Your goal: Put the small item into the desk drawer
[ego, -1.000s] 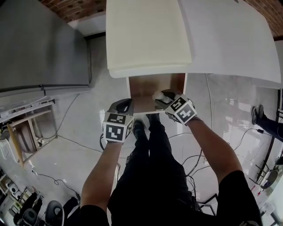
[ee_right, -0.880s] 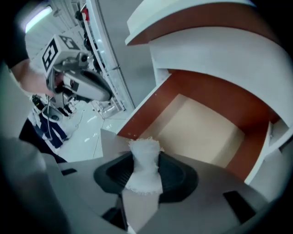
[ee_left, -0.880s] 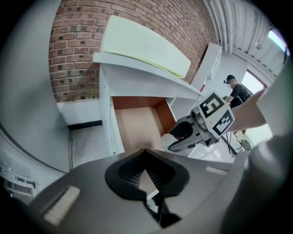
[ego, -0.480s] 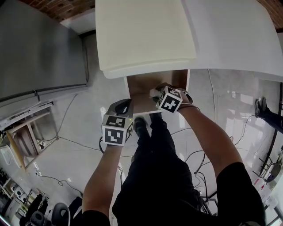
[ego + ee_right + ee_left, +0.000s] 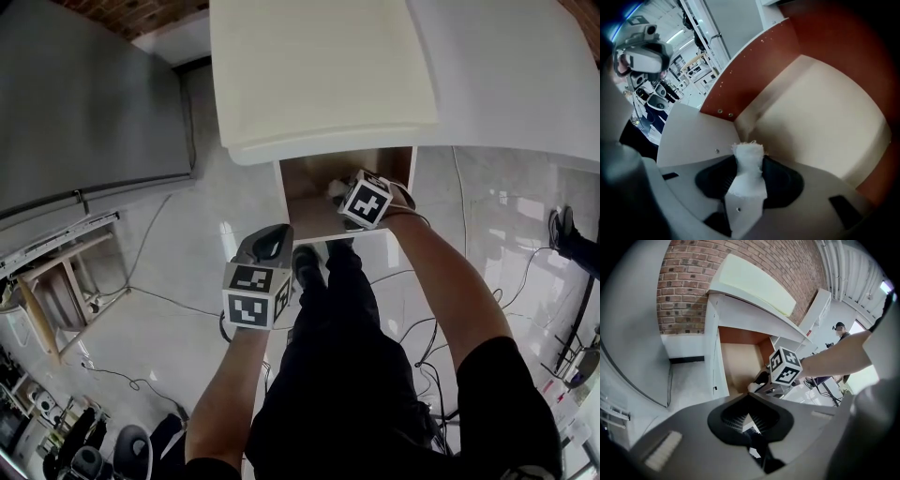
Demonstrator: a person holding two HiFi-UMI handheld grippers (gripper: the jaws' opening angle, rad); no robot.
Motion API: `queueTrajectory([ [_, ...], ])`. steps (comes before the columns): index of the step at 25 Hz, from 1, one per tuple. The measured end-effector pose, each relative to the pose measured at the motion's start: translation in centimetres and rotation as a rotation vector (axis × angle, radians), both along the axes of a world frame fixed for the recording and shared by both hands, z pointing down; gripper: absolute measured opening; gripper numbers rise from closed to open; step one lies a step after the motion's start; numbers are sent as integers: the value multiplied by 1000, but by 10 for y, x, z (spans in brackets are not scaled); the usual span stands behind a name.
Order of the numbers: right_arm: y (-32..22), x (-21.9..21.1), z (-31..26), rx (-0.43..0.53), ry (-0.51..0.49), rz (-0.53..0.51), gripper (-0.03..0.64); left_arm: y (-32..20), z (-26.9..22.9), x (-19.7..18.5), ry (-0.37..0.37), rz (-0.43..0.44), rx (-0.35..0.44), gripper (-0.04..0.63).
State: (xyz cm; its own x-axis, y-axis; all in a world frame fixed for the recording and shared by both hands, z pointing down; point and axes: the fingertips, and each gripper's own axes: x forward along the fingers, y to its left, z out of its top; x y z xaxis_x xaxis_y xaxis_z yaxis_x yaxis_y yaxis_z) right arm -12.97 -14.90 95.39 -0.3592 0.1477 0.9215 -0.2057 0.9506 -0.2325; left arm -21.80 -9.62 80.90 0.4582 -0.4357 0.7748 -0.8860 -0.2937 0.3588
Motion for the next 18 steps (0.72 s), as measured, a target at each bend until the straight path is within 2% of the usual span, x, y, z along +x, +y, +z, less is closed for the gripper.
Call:
queueTrajectory([
  [4,5,3,8,-32,26,-18,169,8,-3,5,0,12,-12,12],
  [7,11,15,0,-102,49,33,204,5,-8,6,10,2,-8,12],
  [9,13,16,-16,-105,14,66,207,3,-15,8,23,-2,-1,12],
  [11,6,15,-40,-76,-60,140,207,-3,-27,8,33,-4,12,12],
  [14,-4,31,-80,-64,-158,340,206,-16,-55,10,41,-9,50,12],
  [16,-2,48,-102,-46,-172,416,206,-22,-78,10,45,-11,79,12],
  [18,7,61,-123,-29,-174,449,206,-24,-100,8,47,-11,102,12],
])
